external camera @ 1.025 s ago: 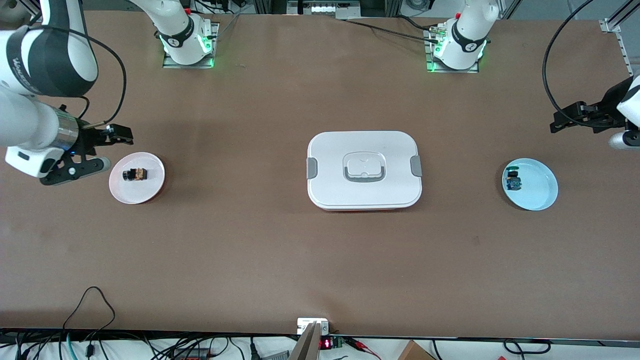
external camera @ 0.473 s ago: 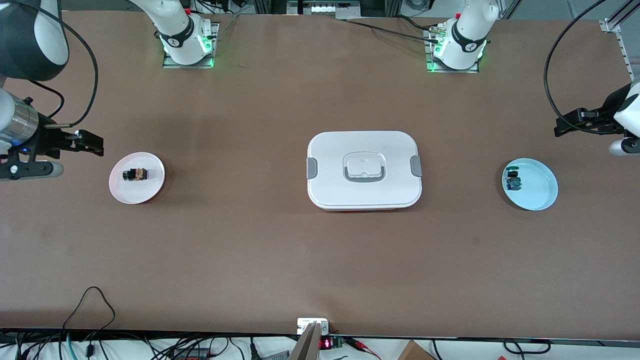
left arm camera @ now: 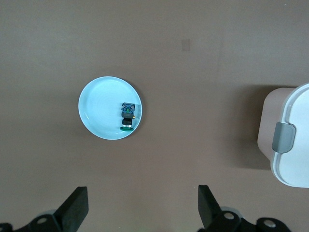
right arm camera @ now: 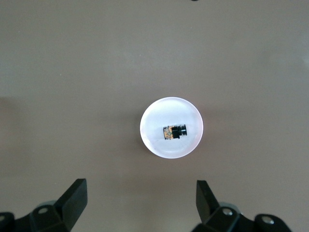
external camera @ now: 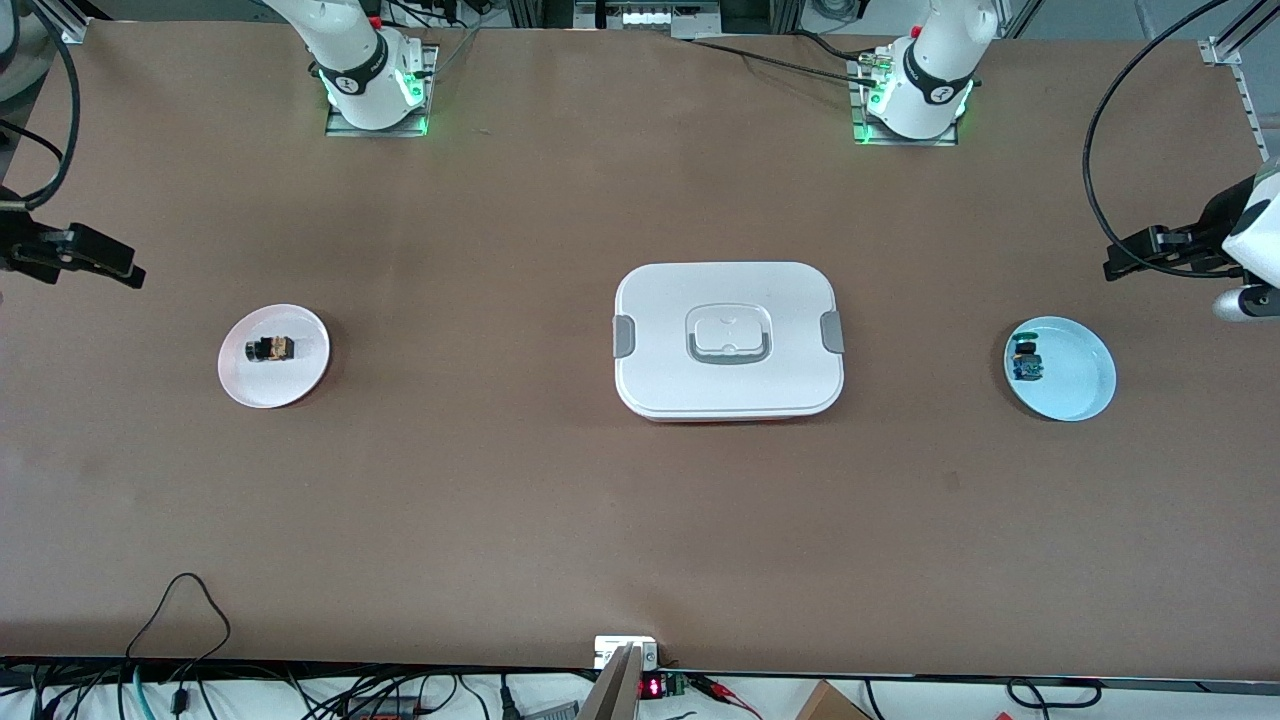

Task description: Transfer orange switch to right arm and place

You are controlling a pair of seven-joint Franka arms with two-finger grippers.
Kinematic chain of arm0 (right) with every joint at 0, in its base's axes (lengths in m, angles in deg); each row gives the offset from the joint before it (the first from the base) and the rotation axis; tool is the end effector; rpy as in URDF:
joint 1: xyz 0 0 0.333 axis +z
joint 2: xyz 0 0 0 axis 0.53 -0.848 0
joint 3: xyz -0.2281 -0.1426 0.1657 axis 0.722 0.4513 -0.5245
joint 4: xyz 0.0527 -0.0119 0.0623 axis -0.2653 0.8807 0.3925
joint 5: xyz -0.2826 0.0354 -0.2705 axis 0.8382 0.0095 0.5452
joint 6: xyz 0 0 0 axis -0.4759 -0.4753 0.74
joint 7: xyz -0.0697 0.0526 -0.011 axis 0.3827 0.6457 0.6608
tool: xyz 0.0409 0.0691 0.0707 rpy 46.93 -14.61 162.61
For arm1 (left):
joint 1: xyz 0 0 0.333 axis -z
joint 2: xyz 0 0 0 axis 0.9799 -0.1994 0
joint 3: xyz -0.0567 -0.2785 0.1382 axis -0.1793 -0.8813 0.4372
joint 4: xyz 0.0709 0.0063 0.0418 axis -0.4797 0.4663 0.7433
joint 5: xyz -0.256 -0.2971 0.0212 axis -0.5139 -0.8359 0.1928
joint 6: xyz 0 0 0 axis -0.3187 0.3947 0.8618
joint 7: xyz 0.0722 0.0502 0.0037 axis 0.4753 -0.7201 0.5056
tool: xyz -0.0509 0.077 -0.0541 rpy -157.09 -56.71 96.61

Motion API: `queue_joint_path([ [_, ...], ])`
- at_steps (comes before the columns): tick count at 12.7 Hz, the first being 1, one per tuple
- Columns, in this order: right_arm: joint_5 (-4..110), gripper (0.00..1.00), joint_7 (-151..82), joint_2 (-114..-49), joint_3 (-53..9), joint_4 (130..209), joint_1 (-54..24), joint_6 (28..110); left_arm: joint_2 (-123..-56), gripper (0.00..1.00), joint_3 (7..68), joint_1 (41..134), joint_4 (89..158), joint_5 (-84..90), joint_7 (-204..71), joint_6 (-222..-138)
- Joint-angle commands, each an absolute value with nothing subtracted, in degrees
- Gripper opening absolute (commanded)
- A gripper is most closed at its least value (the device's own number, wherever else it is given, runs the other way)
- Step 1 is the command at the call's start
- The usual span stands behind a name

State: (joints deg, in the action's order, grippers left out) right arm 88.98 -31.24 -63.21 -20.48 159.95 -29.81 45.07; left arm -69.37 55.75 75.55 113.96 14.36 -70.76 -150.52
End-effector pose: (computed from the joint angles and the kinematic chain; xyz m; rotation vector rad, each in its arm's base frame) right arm 0.5798 -0.0440 0.5889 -3.1325 0.0770 0.0534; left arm 0.5734 0.0340 0.5699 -3.0947 -0.1360 0.2063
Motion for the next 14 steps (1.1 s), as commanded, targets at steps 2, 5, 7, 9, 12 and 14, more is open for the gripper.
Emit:
queue_joint_path([
  [2, 90.0, 1.00, -30.4, -56.4, -21.4, 169.0, -29.4, 47.4, -70.8, 1.00, 55.6, 75.6, 110.5, 14.5, -69.6, -149.3],
  [5, 90.0, 1.00, -30.5, -53.4, -21.5, 175.7, -29.4, 55.0, -70.8, 1.00, 55.6, 75.5, 110.2, 13.3, -69.6, -149.3],
  [7, 90.0, 1.00, -30.7, -53.4, -21.7, 174.1, -29.3, 54.3, -70.8, 1.00, 55.6, 75.5, 109.7, 12.9, -69.5, -149.2],
  [9, 90.0, 1.00, -30.7, -53.8, -22.3, 169.1, -29.5, 48.5, -70.8, 1.00, 55.6, 75.5, 109.7, 12.9, -69.5, -149.2],
  [12, 89.9, 1.00, -31.0, -53.9, -22.3, 167.3, -29.5, 46.3, -70.7, 1.00, 55.5, 75.6, 109.6, 12.2, -69.3, -149.2],
  [14, 89.8, 1.00, -31.4, -54.8, -22.3, 166.6, -29.5, 46.3, -70.7, 1.00, 55.5, 75.6, 109.2, 12.1, -69.4, -148.3],
])
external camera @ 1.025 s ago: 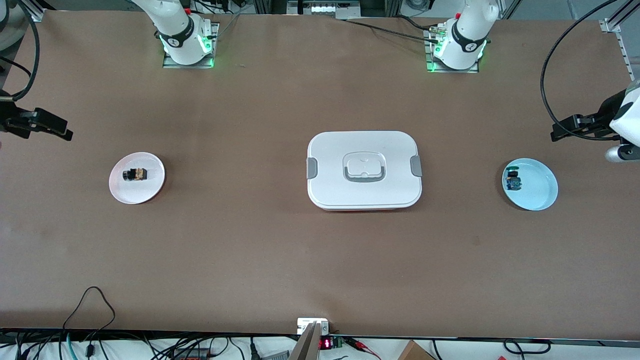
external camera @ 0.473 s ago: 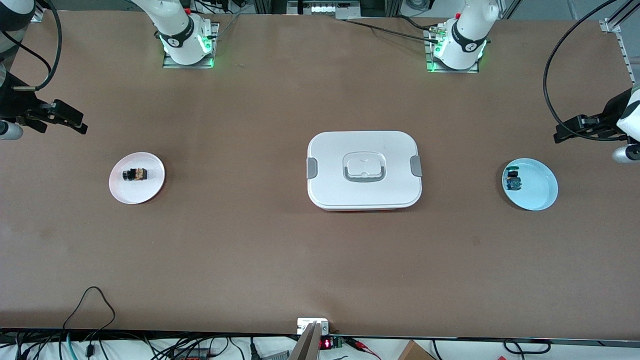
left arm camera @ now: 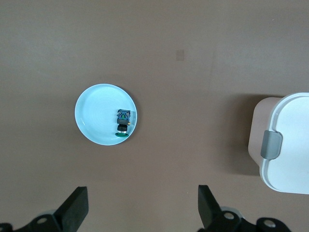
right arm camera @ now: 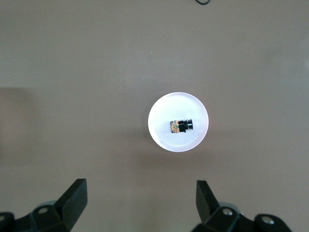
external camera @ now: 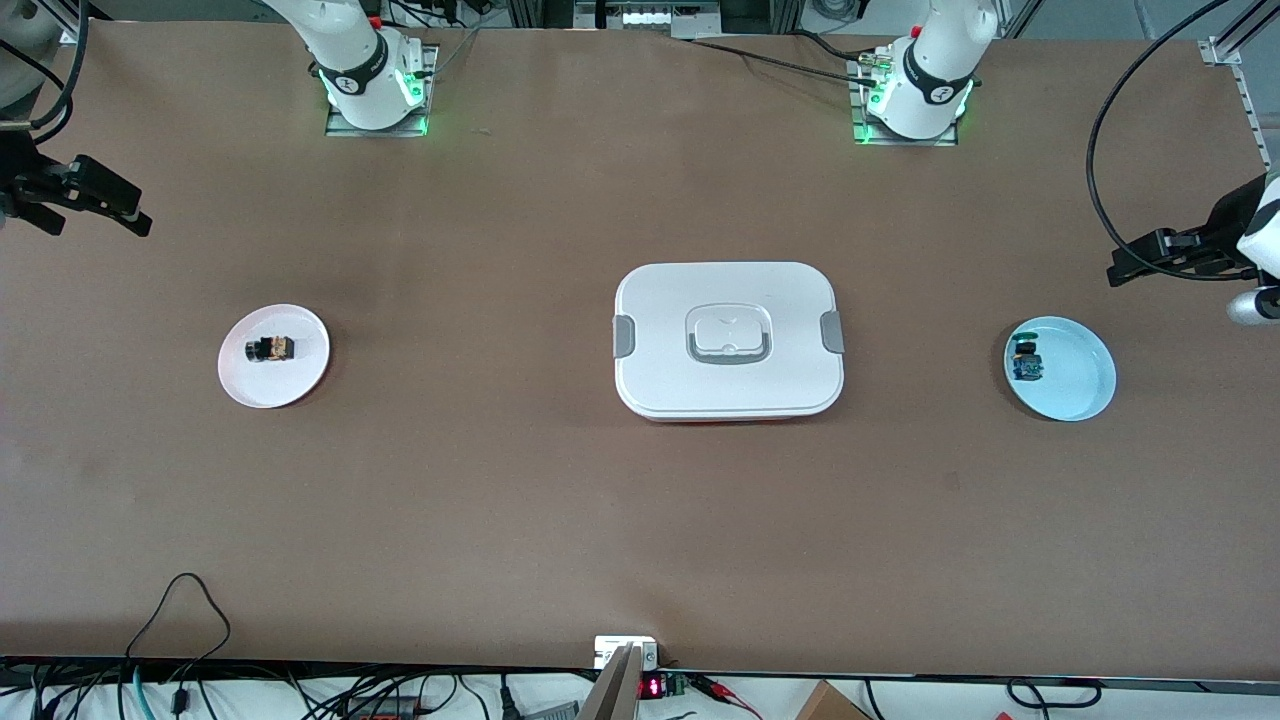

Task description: Transfer orange switch to right arm and place

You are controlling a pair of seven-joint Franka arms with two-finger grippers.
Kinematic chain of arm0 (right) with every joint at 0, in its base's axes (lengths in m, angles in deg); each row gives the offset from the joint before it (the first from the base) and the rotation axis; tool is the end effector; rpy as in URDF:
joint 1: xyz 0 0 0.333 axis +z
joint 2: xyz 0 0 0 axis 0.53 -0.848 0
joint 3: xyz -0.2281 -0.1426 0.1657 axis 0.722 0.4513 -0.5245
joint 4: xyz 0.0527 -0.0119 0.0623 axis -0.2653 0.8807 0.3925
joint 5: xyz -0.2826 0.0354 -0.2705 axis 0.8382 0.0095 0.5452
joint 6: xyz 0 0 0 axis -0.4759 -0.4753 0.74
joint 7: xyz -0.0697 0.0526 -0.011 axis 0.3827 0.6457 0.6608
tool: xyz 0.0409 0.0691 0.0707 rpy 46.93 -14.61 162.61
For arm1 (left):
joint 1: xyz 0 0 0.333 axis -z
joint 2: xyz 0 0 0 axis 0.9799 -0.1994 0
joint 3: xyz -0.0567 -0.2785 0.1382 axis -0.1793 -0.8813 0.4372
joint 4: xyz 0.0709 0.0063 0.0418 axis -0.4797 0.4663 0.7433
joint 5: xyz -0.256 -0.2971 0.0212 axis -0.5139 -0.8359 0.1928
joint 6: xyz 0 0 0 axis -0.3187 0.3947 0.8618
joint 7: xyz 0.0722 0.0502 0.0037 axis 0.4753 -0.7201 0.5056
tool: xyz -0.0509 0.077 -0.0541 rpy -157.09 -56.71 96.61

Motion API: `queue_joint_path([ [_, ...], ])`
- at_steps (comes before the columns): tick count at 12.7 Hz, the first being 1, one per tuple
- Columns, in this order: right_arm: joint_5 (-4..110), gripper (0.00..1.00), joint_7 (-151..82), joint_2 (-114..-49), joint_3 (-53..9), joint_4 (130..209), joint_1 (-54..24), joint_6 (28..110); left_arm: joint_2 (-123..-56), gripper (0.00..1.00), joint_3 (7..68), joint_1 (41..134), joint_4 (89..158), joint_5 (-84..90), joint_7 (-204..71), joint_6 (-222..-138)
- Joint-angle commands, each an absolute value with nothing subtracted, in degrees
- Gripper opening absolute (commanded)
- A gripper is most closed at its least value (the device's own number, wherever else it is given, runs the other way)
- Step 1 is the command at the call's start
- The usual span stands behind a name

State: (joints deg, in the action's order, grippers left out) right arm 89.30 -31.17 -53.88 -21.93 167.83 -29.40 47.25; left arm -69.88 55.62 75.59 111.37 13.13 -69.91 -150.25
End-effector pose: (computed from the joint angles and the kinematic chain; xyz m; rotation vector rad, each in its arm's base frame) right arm 0.5348 -0.0283 0.6173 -3.1245 0.0278 -0.0448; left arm 0.5780 0.0302 0.5853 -3.1172 -0.1569 0.1579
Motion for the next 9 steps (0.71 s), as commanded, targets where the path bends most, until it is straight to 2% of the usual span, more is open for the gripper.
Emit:
queue_joint_path([
  [1, 89.8, 1.00, -31.4, -54.8, -22.3, 166.4, -29.5, 46.3, -70.7, 1.00, 55.5, 75.6, 109.2, 12.0, -69.4, -148.2],
  [9, 89.7, 1.00, -31.5, -55.6, -22.4, 166.3, -28.4, 44.9, -70.7, 1.00, 55.5, 75.6, 108.3, 10.8, -69.3, -147.6],
])
